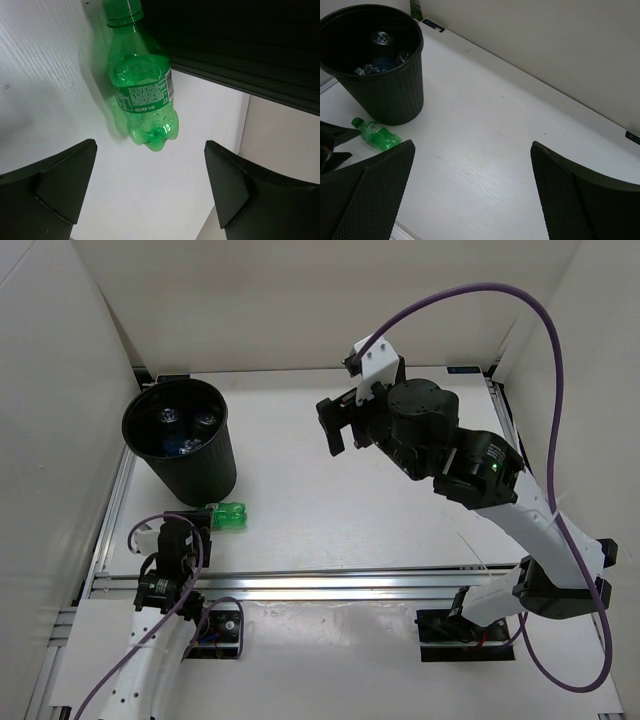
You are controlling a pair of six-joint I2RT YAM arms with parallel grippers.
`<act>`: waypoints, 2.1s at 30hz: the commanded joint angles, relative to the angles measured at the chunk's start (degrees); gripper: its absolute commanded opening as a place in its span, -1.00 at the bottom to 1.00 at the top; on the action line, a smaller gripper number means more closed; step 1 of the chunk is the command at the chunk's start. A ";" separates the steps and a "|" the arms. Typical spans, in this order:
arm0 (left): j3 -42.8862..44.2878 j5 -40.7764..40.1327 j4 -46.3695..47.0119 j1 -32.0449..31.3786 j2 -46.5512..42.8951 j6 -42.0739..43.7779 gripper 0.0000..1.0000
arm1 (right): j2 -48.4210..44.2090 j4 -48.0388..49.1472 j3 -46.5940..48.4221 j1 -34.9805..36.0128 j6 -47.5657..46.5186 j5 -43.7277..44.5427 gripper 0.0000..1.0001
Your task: Put the plastic bottles in the bin
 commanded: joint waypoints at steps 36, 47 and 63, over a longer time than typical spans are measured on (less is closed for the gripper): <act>-7.15 8.81 27.94 2.90 29.14 0.11 0.23 | 1.32 -5.51 6.23 0.20 2.02 -7.41 1.00; 33.95 6.02 -31.11 2.90 18.41 -5.60 0.23 | 5.35 -4.28 6.23 0.20 1.49 -5.64 1.00; 82.59 -14.64 -15.06 4.04 51.52 24.34 0.35 | 9.49 -0.94 9.48 0.20 2.11 -9.69 1.00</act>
